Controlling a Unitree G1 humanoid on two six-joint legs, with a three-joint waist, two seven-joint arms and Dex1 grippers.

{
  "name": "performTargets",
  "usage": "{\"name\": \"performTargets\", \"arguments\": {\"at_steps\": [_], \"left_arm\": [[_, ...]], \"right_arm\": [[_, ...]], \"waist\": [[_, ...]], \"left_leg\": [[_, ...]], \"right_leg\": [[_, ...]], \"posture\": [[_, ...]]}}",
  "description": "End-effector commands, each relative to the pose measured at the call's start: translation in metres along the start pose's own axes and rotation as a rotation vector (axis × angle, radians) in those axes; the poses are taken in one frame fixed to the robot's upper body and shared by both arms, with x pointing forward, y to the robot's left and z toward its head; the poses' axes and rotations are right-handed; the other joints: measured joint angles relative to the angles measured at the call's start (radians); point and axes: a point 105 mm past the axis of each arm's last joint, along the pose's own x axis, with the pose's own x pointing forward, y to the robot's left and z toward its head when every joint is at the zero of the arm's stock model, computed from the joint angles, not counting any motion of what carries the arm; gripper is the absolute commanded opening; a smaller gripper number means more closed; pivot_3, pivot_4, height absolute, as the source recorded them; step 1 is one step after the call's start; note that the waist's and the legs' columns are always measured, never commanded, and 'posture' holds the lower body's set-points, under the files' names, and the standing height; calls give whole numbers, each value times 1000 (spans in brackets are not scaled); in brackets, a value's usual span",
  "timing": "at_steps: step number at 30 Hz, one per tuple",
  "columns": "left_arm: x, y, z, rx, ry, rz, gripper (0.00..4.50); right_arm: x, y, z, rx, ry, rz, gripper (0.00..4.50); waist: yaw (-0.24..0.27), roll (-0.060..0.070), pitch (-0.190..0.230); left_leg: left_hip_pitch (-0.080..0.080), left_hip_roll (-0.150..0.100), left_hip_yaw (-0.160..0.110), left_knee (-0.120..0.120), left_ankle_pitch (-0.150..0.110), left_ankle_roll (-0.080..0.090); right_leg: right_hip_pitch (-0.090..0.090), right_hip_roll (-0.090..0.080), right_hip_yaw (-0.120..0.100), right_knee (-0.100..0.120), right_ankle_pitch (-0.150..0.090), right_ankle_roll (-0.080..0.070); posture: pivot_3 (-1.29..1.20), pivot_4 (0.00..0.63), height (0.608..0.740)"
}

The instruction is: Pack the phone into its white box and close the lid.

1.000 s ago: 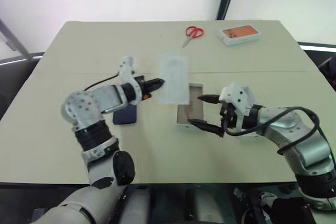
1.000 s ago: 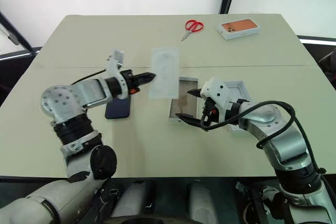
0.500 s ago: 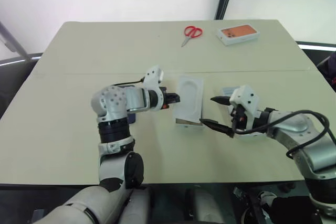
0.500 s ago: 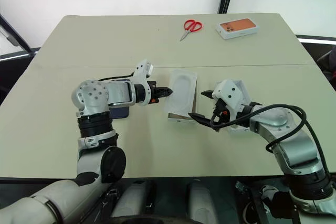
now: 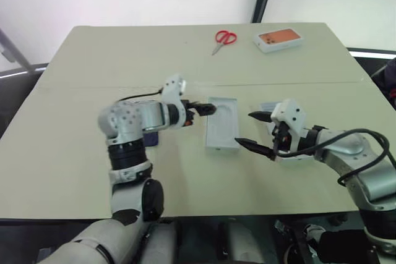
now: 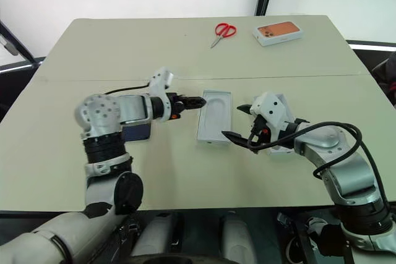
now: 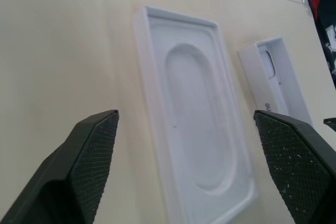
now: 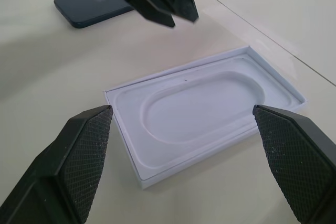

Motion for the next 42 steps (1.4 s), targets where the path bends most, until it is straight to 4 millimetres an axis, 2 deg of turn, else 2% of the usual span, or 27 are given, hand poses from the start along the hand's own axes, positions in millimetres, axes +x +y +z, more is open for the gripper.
{"name": "performTargets", "arguments": {"at_steps": [1, 3, 6, 9, 10, 11, 14, 17, 19, 25, 31, 34, 38, 40, 42], "left_arm": [[-21, 9, 14, 60, -92, 4, 4319], [-33, 23, 22, 124, -162, 61, 4336], [-51, 39, 30, 308, -264, 120, 4336], [-59, 39, 22, 536, -280, 99, 4336], [-64, 35, 15, 638, -292, 50, 4336], [-69, 31, 6, 707, -298, -12, 4336], [-85, 28, -22, 840, -278, -159, 4336], [-93, 34, -47, 848, -170, -247, 4336], [-99, 35, -54, 841, -146, -285, 4336], [-110, 36, -58, 833, -122, -319, 4336], [-107, 38, -64, 848, -97, -300, 4336], [-104, 37, -64, 847, -104, -295, 4336], [-102, 35, -63, 841, -118, -289, 4336], [-102, 34, -64, 840, -121, -290, 4336], [-102, 34, -64, 839, -122, -288, 4336]], "right_arm": [[5, 5, 19, -76, -45, 24, 4247], [11, 3, 19, -91, -29, 22, 3598], [27, -8, 18, -132, 16, -21, 2153], [41, -20, 17, -189, 71, -71, 592], [48, -30, 14, -217, 112, -120, 69], [52, -35, 13, -255, 138, -144, 23], [65, -33, 10, -335, 170, -99, 23], [76, -36, 9, -315, 177, -89, 23], [81, -36, 5, -317, 194, -73, 23], [97, -37, -13, -286, 280, -37, 23], [100, -32, -22, -280, 320, 4, 23], [98, -30, -29, -349, 345, 16, 23], [97, -35, -12, -356, 254, -36, 23], [87, -30, 4, -377, 176, -22, 23], [79, -22, 12, -380, 137, 9, 23]], "waist": [[2, 0, 0], [-3, 0, 0], [-11, 0, 0], [-12, 1, 0], [-11, 1, 0], [-13, 1, 0], [-11, 1, 0], [-8, 1, 0], [-11, 1, 0], [-15, 1, 0], [-15, 2, 0], [-15, 2, 0], [-15, 2, 0], [-13, 2, 0], [-13, 2, 1]], "left_leg": [[0, 0, 0, 0, 0, 0], [0, 0, 0, 0, 0, 0], [0, 1, 0, -1, 1, -1], [1, 2, 1, -2, 1, -2], [0, 2, 1, -2, 1, -2], [0, 2, 1, -2, 1, -2], [-1, 2, 3, -4, 1, -2], [-1, 2, 1, -4, 0, -1], [-1, 2, 1, -4, -2, 3], [0, 3, 1, -4, -2, 4], [0, 3, 1, -5, -2, 4], [0, 3, 1, -5, -2, 4], [0, 3, 1, -5, -2, 4], [0, 3, 1, -5, -2, 4], [0, 3, 1, -5, -2, 4]], "right_leg": [[0, 0, 0, 0, 0, 0], [0, 0, 0, 0, 0, 0], [0, 0, 0, 0, 0, 0], [-1, 0, 1, 0, 0, -1], [-2, -1, 1, 0, 0, -1], [-2, -1, 1, -1, 0, -1], [-3, -3, 2, -3, 0, -1], [-3, -3, 2, -3, 0, -2], [-3, -3, 2, -2, 1, -3], [-3, -1, 1, -2, 1, -2], [-3, -1, 1, -2, 1, -2], [-3, -1, 1, -2, 1, -2], [-3, -1, 1, -1, 1, -2], [-3, 0, 1, -1, 1, -2], [-3, -1, 1, -1, 1, -2]], "posture": [[0, 150, 740], [0, 150, 740], [0, 150, 740], [0, 150, 740], [0, 150, 740], [0, 150, 740], [0, 150, 740], [0, 150, 740], [0, 150, 740], [0, 150, 740], [0, 150, 740], [0, 150, 740], [0, 150, 740], [0, 150, 740], [0, 150, 740]]}}
